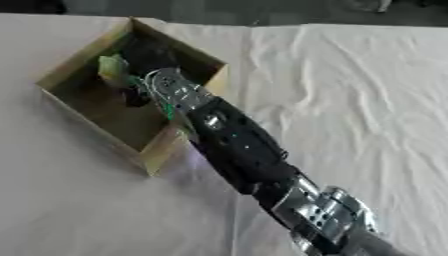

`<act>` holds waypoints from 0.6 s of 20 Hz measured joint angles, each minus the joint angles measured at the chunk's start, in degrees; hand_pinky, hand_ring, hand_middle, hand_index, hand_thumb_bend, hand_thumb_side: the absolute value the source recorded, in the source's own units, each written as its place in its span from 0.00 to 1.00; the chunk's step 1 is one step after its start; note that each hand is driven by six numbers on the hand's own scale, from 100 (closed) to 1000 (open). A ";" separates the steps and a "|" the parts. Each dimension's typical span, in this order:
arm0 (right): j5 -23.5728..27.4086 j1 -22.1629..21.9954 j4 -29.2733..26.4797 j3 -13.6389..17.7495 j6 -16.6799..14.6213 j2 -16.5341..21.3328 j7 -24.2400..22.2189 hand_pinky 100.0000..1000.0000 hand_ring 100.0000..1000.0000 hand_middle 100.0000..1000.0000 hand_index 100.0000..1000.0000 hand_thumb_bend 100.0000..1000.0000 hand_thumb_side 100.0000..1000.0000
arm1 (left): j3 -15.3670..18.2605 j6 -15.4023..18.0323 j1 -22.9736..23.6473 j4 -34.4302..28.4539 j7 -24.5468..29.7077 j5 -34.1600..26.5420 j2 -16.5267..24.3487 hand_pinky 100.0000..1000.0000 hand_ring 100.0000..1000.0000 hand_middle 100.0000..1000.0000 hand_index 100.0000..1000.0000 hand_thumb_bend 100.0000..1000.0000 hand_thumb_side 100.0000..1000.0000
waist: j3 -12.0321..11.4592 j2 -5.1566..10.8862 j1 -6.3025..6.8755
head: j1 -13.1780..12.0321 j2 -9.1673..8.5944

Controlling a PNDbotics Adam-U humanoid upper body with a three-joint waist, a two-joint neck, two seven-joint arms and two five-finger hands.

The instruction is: Pick up objects on the table and place them in the box.

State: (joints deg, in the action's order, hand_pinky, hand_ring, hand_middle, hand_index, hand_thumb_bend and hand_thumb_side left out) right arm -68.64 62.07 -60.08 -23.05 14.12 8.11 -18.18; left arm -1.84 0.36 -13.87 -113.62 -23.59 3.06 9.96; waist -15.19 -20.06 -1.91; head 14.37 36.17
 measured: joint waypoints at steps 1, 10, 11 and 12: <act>0.29 -0.01 0.31 0.02 -0.73 -0.09 -0.83 0.86 0.90 0.83 0.91 0.00 0.41 | 0.00 0.00 0.00 0.00 0.00 0.00 0.00 0.23 0.53 0.64 0.76 0.00 0.68 | 0.01 0.00 0.00 | 0.00 0.00; 1.68 0.45 1.28 0.68 -4.87 -0.28 -8.65 0.91 0.94 0.88 0.98 0.50 0.67 | 0.00 -0.03 0.07 0.00 0.01 -0.01 -0.21 0.23 0.53 0.64 0.76 0.00 0.68 | 0.26 0.02 0.08 | 0.32 0.02; 1.65 0.45 1.04 0.87 -4.69 -0.28 -9.47 0.91 0.94 0.88 1.00 0.60 0.74 | 0.00 -0.03 0.09 0.00 0.01 -0.01 -0.31 0.23 0.53 0.64 0.76 0.00 0.68 | 0.26 0.02 0.10 | 0.37 0.02; 1.61 0.44 0.77 1.08 -4.39 -0.28 -10.16 0.91 0.94 0.88 1.00 0.61 0.74 | 0.00 -0.03 0.11 0.00 0.00 -0.01 -0.42 0.23 0.53 0.64 0.76 0.00 0.68 | 0.26 0.02 0.11 | 0.38 0.02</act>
State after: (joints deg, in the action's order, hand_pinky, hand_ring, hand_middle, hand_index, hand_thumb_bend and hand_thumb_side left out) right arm -67.03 62.51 -59.30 -21.97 9.74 7.83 -28.34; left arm -1.84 0.33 -13.76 -113.62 -23.59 3.06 9.54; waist -14.92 -20.04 -1.80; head 14.76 36.18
